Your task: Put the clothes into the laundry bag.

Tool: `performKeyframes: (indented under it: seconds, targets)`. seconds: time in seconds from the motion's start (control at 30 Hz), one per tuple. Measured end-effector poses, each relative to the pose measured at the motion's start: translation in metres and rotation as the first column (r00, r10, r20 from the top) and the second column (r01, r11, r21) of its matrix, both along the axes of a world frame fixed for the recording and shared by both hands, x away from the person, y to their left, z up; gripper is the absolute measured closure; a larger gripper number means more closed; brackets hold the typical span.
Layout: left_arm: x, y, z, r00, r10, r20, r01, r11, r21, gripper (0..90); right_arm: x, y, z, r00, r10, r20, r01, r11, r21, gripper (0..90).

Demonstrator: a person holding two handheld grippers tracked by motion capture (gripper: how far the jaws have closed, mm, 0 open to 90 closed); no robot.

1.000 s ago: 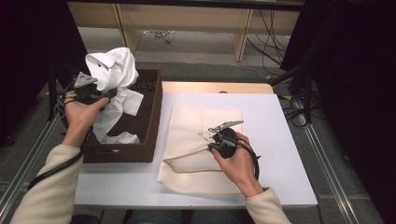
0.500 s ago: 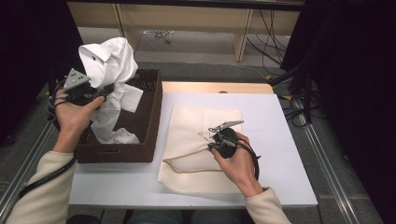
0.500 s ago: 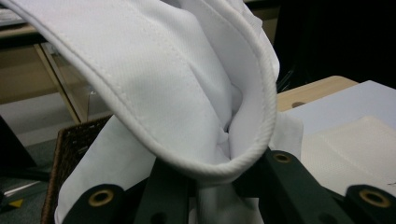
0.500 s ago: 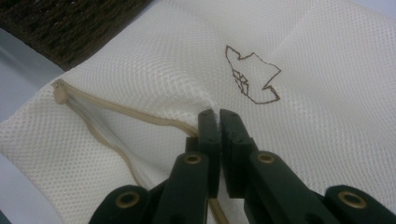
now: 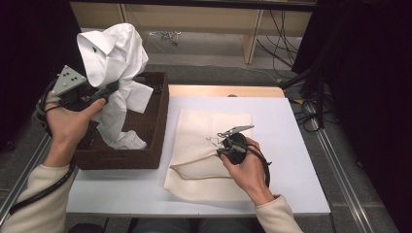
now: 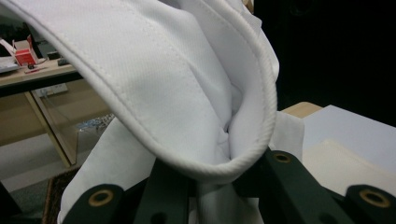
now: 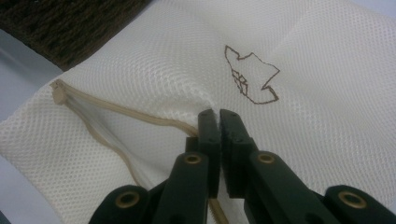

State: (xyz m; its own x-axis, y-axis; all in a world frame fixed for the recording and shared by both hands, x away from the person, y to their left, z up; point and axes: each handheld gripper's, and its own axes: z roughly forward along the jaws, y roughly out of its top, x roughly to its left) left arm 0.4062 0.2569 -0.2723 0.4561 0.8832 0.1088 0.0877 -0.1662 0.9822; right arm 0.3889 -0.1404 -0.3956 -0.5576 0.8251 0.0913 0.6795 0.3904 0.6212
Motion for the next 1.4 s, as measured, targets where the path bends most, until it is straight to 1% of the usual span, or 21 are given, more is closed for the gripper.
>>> performKeyframes:
  seconds: [0.13,0.2,0.3,0.33,0.5,0.7,0.73,0.77,0.8,0.83,0.93,0.97,1.07,1.1,1.17,1.2,1.27,1.3,1.33,1.37,1.4]
  targets:
    - [-0.010,-0.005,0.008,0.9996,-0.025,0.011,0.025,0.9991,-0.034,76.9,0.000,0.001,0.000,0.9999,-0.014,-0.001,0.014,0.9999,0.006,89.1]
    - [-0.016,-0.007,0.013,0.9992,-0.037,0.017,0.037,0.9986,-0.037,76.9,0.001,0.000,0.000,1.0000,-0.001,0.003,0.001,1.0000,0.003,89.1]
    - [-0.022,-0.009,0.018,0.9981,-0.052,0.034,0.053,0.9977,-0.043,76.9,0.001,0.000,-0.001,1.0000,-0.002,0.005,0.002,1.0000,0.007,89.1]
    - [-0.027,-0.011,0.022,0.9962,-0.073,0.048,0.075,0.9960,-0.048,77.0,0.000,0.001,-0.001,0.9999,-0.014,0.002,0.014,0.9999,0.007,89.1]
    - [-0.037,-0.014,0.032,0.9930,-0.100,0.062,0.103,0.9935,-0.048,76.9,0.000,0.001,-0.001,0.9999,-0.011,-0.002,0.011,0.9999,0.011,89.1]
    - [-0.051,-0.020,0.043,0.9876,-0.134,0.082,0.139,0.9888,-0.054,77.0,0.000,0.000,0.000,1.0000,-0.004,-0.004,0.004,1.0000,0.005,89.1]
    - [-0.055,-0.023,0.046,0.9835,-0.152,0.098,0.157,0.9867,-0.042,77.0,0.000,0.000,0.000,1.0000,-0.001,-0.003,0.001,1.0000,0.004,89.1]
    - [-0.055,-0.023,0.046,0.9835,-0.152,0.098,0.157,0.9867,-0.042,77.0,0.000,0.000,0.000,1.0000,-0.001,-0.003,0.001,1.0000,0.004,89.1]
    - [-0.059,-0.026,0.048,0.9774,-0.184,0.104,0.188,0.9818,-0.028,77.0,0.000,0.000,0.000,1.0000,0.001,0.003,-0.001,1.0000,0.003,89.1]
    - [-0.059,-0.026,0.048,0.9774,-0.184,0.104,0.188,0.9818,-0.028,77.0,0.000,0.000,0.000,1.0000,0.000,0.002,0.000,1.0000,0.004,89.1]
    - [-0.068,-0.033,0.051,0.9688,-0.222,0.110,0.228,0.9724,-0.048,77.0,0.000,0.000,0.000,0.9999,-0.012,0.004,0.012,0.9999,0.009,89.1]
    - [-0.071,-0.035,0.052,0.9659,-0.235,0.108,0.240,0.9698,-0.040,77.0,0.001,0.000,0.000,0.9999,-0.012,0.009,0.012,0.9999,0.008,89.1]
    - [-0.081,-0.043,0.055,0.9492,-0.296,0.106,0.301,0.9533,-0.028,77.0,0.000,-0.002,0.001,1.0000,0.008,0.002,-0.008,1.0000,-0.002,89.1]
    - [-0.081,-0.043,0.055,0.9492,-0.296,0.106,0.301,0.9533,-0.028,76.9,0.000,-0.002,0.001,1.0000,0.008,0.002,-0.008,1.0000,-0.002,89.1]
    - [-0.091,-0.050,0.057,0.9321,-0.348,0.102,0.353,0.9348,-0.040,77.0,0.000,-0.002,0.001,1.0000,0.006,0.002,-0.006,1.0000,0.000,89.1]
    - [-0.091,-0.050,0.057,0.9321,-0.348,0.102,0.353,0.9348,-0.040,77.0,0.000,-0.002,0.002,1.0000,0.005,0.000,-0.005,1.0000,0.001,89.1]
    - [-0.098,-0.055,0.059,0.9180,-0.385,0.095,0.390,0.9198,-0.042,77.0,-0.001,-0.001,0.002,0.9999,-0.011,-0.003,0.011,0.9998,0.014,89.1]
    - [-0.101,-0.057,0.060,0.9134,-0.397,0.092,0.402,0.9146,-0.046,76.9,0.000,-0.001,0.002,1.0000,-0.008,-0.003,0.009,0.9998,0.015,89.1]
    - [-0.109,-0.061,0.063,0.9046,-0.417,0.090,0.422,0.9047,-0.057,76.9,0.000,-0.002,0.002,1.0000,0.009,0.001,-0.009,1.0000,0.000,89.1]
    - [-0.109,-0.061,0.063,0.9046,-0.417,0.090,0.422,0.9047,-0.057,76.9,0.000,-0.002,0.002,1.0000,0.009,0.001,-0.009,1.0000,0.000,89.1]
    - [-0.115,-0.065,0.065,0.8905,-0.445,0.093,0.452,0.8899,-0.064,76.9,0.000,-0.003,0.002,1.0000,0.009,-0.001,-0.009,1.0000,-0.001,89.1]
